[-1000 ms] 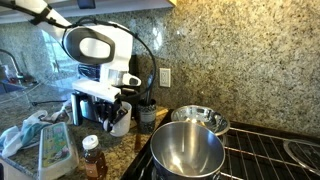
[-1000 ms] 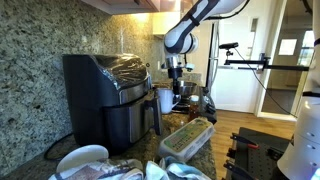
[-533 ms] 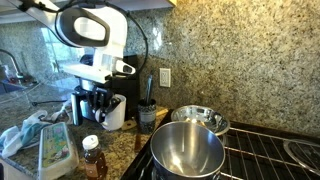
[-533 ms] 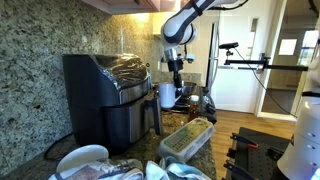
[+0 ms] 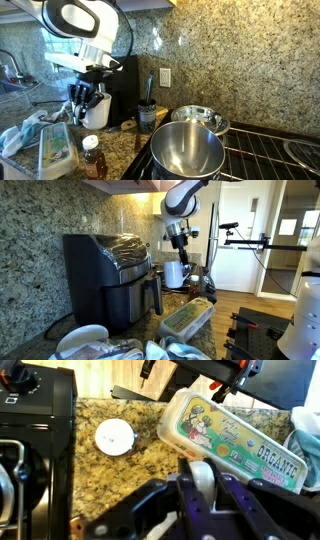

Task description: Move the white mug to the left

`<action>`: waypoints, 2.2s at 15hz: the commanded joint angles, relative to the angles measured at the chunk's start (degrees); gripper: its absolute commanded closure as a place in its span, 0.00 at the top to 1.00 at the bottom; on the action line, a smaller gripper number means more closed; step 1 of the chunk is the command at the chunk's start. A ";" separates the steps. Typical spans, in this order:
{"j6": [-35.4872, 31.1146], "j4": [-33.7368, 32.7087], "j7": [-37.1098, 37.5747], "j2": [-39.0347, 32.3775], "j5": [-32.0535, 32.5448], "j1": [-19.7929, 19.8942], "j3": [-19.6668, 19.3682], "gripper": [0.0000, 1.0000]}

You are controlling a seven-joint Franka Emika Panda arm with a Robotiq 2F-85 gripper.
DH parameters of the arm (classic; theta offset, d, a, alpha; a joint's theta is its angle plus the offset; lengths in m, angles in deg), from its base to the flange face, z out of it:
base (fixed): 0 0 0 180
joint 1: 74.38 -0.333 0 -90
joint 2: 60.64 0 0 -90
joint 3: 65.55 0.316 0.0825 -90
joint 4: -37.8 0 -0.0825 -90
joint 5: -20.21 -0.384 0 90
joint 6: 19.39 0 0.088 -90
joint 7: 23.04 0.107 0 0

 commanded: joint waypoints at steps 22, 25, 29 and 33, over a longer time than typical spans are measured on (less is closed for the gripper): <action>-2.71 24.78 -6.56 23.54 -8.75 -14.77 2.35 0.05; -6.83 22.76 -7.22 19.27 -9.35 -16.55 3.12 0.05; -13.86 18.29 -7.55 10.53 -10.34 -18.60 4.70 0.05; -18.51 11.93 -7.89 1.59 -10.33 -18.55 7.33 0.05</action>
